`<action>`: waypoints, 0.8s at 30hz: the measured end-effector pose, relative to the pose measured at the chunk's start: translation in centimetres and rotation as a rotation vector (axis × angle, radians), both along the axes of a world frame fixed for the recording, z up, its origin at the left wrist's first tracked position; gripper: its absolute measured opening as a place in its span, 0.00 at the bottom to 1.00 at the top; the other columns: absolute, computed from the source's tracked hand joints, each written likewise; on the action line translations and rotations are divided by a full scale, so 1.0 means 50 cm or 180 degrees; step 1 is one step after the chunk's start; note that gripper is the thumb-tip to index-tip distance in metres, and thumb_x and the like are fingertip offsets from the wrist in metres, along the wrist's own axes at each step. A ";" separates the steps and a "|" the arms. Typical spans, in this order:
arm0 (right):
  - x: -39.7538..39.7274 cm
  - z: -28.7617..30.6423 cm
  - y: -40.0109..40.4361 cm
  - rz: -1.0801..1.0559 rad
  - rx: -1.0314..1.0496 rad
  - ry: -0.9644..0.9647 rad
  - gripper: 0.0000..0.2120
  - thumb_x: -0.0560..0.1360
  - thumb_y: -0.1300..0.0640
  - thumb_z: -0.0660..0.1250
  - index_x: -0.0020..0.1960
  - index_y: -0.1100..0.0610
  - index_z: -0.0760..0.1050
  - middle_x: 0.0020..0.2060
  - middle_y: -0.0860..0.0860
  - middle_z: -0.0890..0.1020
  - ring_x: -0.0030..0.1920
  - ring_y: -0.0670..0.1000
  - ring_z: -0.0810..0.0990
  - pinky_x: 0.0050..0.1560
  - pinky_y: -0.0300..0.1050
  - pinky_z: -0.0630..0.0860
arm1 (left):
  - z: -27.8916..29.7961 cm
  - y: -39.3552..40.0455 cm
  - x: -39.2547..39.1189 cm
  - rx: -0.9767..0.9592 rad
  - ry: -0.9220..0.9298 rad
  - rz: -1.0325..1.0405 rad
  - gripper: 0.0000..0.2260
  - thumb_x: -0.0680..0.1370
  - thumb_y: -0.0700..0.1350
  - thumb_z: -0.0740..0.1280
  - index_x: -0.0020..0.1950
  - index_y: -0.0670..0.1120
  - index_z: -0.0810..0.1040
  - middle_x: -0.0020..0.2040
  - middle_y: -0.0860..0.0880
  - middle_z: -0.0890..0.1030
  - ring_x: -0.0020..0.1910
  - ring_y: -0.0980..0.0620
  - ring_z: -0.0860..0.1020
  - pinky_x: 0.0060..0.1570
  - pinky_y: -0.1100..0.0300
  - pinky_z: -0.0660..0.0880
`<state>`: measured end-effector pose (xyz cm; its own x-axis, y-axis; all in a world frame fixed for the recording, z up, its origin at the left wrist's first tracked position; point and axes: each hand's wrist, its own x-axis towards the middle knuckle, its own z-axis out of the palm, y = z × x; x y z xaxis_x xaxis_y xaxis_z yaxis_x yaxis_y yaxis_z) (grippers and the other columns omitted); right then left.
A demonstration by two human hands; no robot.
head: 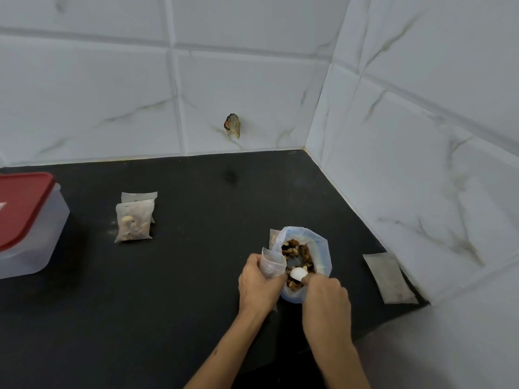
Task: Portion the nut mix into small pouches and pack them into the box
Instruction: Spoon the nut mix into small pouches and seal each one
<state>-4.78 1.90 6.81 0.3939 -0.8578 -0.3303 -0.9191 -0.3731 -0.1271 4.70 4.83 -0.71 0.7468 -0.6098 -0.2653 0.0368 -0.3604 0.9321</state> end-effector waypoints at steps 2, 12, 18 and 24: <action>0.004 -0.004 -0.008 -0.0226 0.0320 -0.0142 0.15 0.79 0.59 0.57 0.65 0.54 0.71 0.59 0.54 0.75 0.59 0.53 0.75 0.59 0.45 0.72 | 0.001 0.004 -0.001 -0.0046 0.0029 0.0002 0.11 0.69 0.42 0.73 0.46 0.49 0.73 0.45 0.50 0.80 0.44 0.54 0.79 0.41 0.59 0.78; 0.008 0.007 -0.060 -0.0306 -0.0335 -0.0578 0.17 0.77 0.52 0.64 0.65 0.54 0.71 0.56 0.50 0.78 0.55 0.47 0.78 0.53 0.39 0.76 | -0.002 0.000 0.000 -0.0058 0.0424 0.0119 0.14 0.68 0.42 0.76 0.48 0.48 0.74 0.47 0.48 0.80 0.47 0.52 0.80 0.47 0.54 0.80; 0.022 -0.036 -0.040 -0.0338 -0.0105 -0.1062 0.14 0.77 0.56 0.64 0.63 0.52 0.74 0.56 0.49 0.77 0.55 0.46 0.76 0.54 0.38 0.76 | -0.004 -0.005 -0.002 -0.0136 0.0754 0.0163 0.14 0.68 0.38 0.74 0.51 0.45 0.75 0.48 0.45 0.81 0.47 0.49 0.81 0.49 0.50 0.81; -0.004 -0.042 -0.077 -0.0479 -0.0182 -0.1513 0.14 0.77 0.59 0.64 0.62 0.51 0.76 0.55 0.50 0.79 0.50 0.45 0.77 0.47 0.36 0.77 | -0.014 0.000 0.006 -0.0313 0.1095 0.0264 0.13 0.68 0.36 0.72 0.52 0.43 0.77 0.48 0.43 0.83 0.47 0.48 0.83 0.49 0.46 0.81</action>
